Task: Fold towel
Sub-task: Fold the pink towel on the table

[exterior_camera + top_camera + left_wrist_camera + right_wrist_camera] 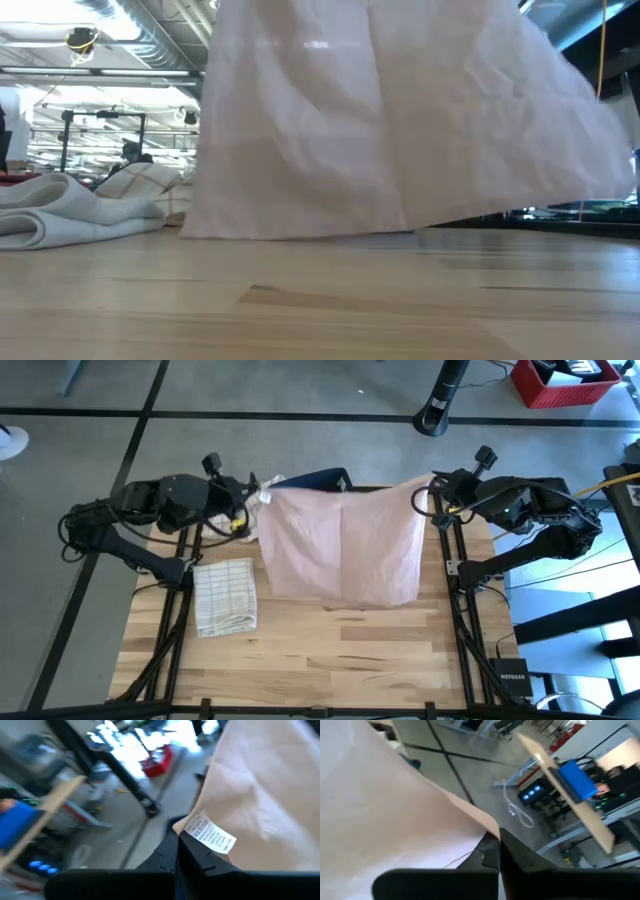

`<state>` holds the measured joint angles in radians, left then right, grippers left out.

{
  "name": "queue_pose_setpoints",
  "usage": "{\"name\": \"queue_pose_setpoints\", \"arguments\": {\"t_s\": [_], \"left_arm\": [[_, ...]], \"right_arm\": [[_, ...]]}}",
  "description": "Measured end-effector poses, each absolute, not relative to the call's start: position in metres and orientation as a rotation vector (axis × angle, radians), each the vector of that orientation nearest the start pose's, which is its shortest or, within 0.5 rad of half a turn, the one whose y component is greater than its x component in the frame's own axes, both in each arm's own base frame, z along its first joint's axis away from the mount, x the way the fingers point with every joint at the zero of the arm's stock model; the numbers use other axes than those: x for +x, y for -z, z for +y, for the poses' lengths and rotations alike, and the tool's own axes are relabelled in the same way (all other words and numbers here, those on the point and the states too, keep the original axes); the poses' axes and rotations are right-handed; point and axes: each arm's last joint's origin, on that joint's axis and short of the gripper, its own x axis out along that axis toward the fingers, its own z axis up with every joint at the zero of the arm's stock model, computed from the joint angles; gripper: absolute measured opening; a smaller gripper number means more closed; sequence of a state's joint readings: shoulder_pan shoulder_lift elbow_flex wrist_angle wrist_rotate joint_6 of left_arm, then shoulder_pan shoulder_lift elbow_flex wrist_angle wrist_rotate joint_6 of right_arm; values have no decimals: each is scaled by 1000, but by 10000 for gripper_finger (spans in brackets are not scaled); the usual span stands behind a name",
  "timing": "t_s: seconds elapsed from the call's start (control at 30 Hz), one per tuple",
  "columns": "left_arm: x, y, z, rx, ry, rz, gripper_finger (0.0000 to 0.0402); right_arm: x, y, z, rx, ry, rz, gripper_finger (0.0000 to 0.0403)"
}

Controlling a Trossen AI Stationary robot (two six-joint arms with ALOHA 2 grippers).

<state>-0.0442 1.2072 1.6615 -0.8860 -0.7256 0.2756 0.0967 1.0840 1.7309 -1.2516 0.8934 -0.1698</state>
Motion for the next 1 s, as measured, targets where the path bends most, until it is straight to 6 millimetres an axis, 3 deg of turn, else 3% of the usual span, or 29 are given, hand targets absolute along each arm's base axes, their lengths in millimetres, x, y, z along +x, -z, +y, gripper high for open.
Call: {"name": "queue_pose_setpoints", "arguments": {"t_s": [0.2, 0.33, 0.47, 0.77, 1.0], "left_arm": [[204, -484, 28, 488, -717, 459, 0], [207, -495, 26, 545, -722, 372, 0], [208, -503, 4, 561, -631, 275, 0], [199, -498, -60, 477, -326, 204, 0], [187, -486, -84, 318, -252, 257, 0]], "right_arm": [[131, -494, -11, -545, 790, 561, 3], [134, -504, -11, -607, 816, 512, 3], [135, -508, -5, -629, 770, 468, 3], [121, -494, 31, -620, 471, 461, 3], [114, -483, 53, -407, 212, 464, 3]]}}
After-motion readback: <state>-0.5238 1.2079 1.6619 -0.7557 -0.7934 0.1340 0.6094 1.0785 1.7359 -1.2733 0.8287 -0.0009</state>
